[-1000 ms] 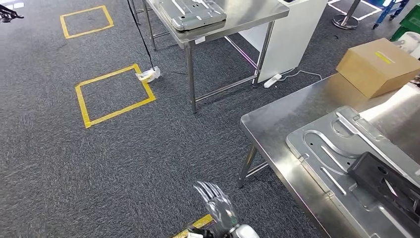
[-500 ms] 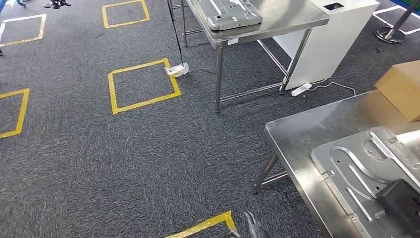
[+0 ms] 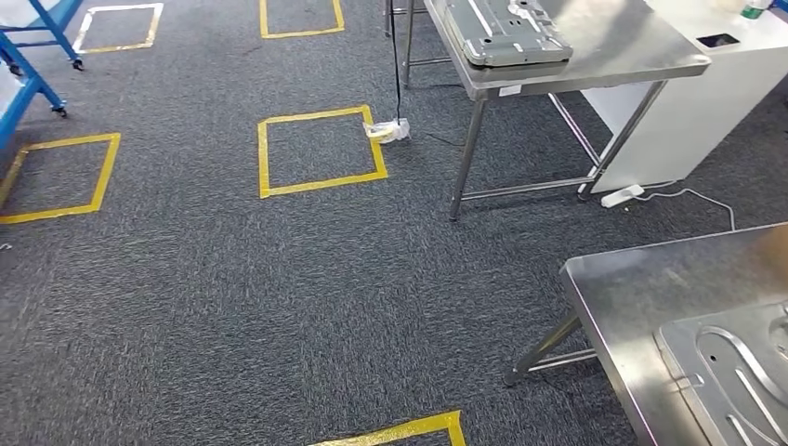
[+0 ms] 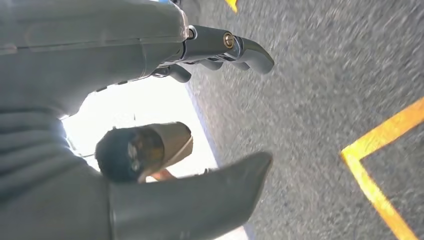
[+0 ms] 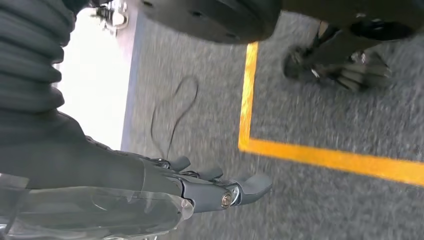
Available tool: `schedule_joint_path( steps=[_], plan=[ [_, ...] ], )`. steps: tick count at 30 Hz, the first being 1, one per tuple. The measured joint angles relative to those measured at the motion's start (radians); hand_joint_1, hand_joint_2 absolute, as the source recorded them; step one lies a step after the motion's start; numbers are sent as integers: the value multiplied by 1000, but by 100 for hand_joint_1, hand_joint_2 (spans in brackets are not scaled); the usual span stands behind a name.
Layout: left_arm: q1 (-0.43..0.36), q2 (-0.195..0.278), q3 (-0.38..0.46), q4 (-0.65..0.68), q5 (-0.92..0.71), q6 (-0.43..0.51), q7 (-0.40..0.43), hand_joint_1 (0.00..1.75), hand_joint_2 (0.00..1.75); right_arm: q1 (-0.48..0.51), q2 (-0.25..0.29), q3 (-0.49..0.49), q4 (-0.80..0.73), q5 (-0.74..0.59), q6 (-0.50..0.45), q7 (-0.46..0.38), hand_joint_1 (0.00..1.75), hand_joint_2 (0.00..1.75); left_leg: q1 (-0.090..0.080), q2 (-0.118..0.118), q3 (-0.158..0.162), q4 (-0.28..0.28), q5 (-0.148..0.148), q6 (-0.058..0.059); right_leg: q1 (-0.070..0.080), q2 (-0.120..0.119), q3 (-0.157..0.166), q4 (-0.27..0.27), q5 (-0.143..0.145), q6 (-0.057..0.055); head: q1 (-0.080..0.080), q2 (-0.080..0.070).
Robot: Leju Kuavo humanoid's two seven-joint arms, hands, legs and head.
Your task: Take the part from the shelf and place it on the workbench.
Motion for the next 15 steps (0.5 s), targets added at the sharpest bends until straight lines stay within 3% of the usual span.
schedule_joint_path(
  steps=[1,2,4,6,8,10,11,12,14,15],
  plan=[
    [1,0,-3,0,-10,12,-5,0,175,0,11,-12,2,12,3,0,0,175,3,-11,-7,1,2,-5,2,23,11,-35,7,-5,0,0],
    [3,1,-8,-1,-17,23,-10,0,175,-2,21,-18,4,30,9,2,0,175,6,-23,-14,1,6,-11,4,31,13,-49,2,-7,0,0],
    [7,5,-16,-1,-21,34,-14,0,175,-6,38,-20,4,69,23,7,0,175,10,-41,-21,1,11,-22,3,8,21,-71,2,-10,0,0],
    [10,7,-18,-1,-20,33,-8,0,175,-6,46,-20,5,97,45,10,0,175,6,0,-37,37,-12,-31,-1,-22,36,-90,9,-15,-3,0],
    [8,9,-18,-1,-19,35,-2,0,175,-2,47,-20,7,111,65,9,0,175,5,64,-90,147,-69,-39,0,-58,46,-99,10,-19,-6,0],
    [6,10,-18,-1,-19,40,-1,0,175,0,45,-20,8,115,74,8,0,175,10,85,-146,258,-110,-48,2,-93,49,-98,6,-21,-6,0],
    [7,10,-18,-1,-19,42,0,0,175,0,44,-20,8,117,75,8,0,175,13,89,-151,270,-105,-52,2,-108,50,-97,3,-20,-7,0],
    [8,10,-18,-1,-19,43,0,0,175,-1,44,-20,8,118,76,8,0,175,15,94,-136,245,-83,-55,2,-122,53,-96,0,-18,-7,0],
    [10,11,-18,-2,-19,44,1,0,175,-1,43,-20,8,121,76,8,0,175,16,125,-60,111,-23,-56,1,-147,59,-93,-9,-12,-7,0],
    [9,12,-18,-2,-19,44,1,0,175,-1,43,-20,8,123,76,8,0,175,13,140,-27,51,-5,-51,3,-158,62,-90,-14,-7,-6,0]
  ],
)
